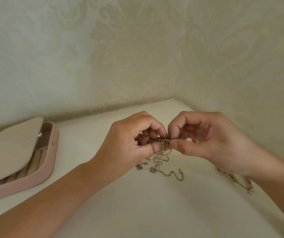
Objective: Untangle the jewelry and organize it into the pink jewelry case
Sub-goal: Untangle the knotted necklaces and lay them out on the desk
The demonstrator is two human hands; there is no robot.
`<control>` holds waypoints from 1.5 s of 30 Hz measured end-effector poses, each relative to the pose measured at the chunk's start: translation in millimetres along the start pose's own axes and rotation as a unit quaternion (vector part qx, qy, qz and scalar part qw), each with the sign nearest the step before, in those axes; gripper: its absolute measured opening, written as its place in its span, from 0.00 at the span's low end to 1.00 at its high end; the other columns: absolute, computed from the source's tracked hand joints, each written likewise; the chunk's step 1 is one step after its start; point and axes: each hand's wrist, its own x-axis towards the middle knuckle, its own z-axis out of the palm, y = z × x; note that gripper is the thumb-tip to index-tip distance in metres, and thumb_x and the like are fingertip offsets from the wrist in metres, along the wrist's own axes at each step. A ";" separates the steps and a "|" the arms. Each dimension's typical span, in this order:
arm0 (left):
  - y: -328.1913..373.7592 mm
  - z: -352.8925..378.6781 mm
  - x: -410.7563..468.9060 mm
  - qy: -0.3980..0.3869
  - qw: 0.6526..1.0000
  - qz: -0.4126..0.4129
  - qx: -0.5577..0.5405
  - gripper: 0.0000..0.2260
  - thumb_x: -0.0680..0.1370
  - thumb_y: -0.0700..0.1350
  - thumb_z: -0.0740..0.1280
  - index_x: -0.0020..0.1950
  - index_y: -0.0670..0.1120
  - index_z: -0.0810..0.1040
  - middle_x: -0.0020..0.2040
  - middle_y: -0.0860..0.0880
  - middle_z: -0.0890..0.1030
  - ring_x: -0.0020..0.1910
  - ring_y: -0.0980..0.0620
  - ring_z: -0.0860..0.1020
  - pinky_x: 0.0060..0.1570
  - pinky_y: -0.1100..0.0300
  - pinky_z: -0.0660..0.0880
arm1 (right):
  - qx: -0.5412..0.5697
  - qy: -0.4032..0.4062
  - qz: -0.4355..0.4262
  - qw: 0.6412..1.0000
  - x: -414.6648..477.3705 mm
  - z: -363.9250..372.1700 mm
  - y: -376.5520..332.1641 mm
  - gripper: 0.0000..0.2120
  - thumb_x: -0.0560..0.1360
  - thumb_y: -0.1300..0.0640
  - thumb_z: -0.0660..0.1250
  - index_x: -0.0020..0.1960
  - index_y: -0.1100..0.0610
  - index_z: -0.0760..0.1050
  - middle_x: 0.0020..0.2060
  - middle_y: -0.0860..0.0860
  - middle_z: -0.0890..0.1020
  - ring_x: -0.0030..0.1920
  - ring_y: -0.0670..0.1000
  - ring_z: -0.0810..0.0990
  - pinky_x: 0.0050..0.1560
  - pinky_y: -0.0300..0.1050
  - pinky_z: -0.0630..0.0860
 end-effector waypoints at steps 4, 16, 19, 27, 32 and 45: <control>2.7 -0.8 -0.1 0.015 1.000 0.015 -0.019 0.13 0.68 0.37 0.73 0.40 0.55 0.79 0.39 0.55 0.77 0.32 0.58 0.72 0.33 0.64 0.73 | 0.078 0.025 -0.003 0.997 1.2 -0.8 -2.0 0.07 0.66 0.66 0.71 0.36 0.55 0.78 0.35 0.50 0.81 0.35 0.45 0.77 0.36 0.32 0.72; 0.5 -0.9 -0.5 0.025 0.998 0.046 -0.021 0.04 0.68 0.46 0.71 0.41 0.53 0.77 0.41 0.55 0.77 0.32 0.55 0.74 0.34 0.62 0.73 | -0.071 0.076 0.003 0.995 -0.7 -1.3 -3.4 0.10 0.70 0.66 0.73 0.43 0.51 0.83 0.37 0.48 0.83 0.37 0.44 0.80 0.39 0.32 0.75; -0.6 -0.7 -0.7 0.017 0.999 0.045 -0.009 0.05 0.68 0.45 0.71 0.40 0.52 0.78 0.41 0.54 0.77 0.32 0.55 0.73 0.34 0.59 0.74 | -0.183 0.103 -0.026 0.977 -1.0 1.2 -2.2 0.07 0.69 0.58 0.70 0.42 0.47 0.83 0.39 0.45 0.83 0.41 0.48 0.82 0.43 0.34 0.76; -2.0 -0.3 2.0 0.038 0.999 -0.010 0.013 0.09 0.68 0.39 0.71 0.39 0.52 0.77 0.37 0.59 0.75 0.31 0.57 0.72 0.31 0.51 0.77 | -0.013 0.109 0.046 0.993 0.0 -0.5 -7.9 0.05 0.71 0.62 0.71 0.41 0.53 0.82 0.36 0.52 0.83 0.33 0.45 0.75 0.34 0.35 0.69; 0.5 -1.1 2.1 0.027 0.999 -0.012 0.013 0.10 0.67 0.37 0.70 0.37 0.51 0.75 0.38 0.55 0.76 0.32 0.56 0.72 0.32 0.57 0.76 | 0.067 0.106 0.021 0.992 1.9 -1.2 -6.4 0.05 0.69 0.60 0.68 0.43 0.60 0.78 0.41 0.54 0.85 0.37 0.45 0.80 0.37 0.34 0.73; -1.3 4.7 2.0 -0.093 0.977 -0.116 -0.153 0.09 0.66 0.38 0.70 0.36 0.52 0.81 0.42 0.55 0.79 0.38 0.51 0.74 0.38 0.65 0.72 | 0.092 0.162 0.053 0.981 5.8 -4.1 1.9 0.06 0.73 0.60 0.69 0.40 0.50 0.79 0.26 0.46 0.70 0.27 0.47 0.67 0.29 0.40 0.60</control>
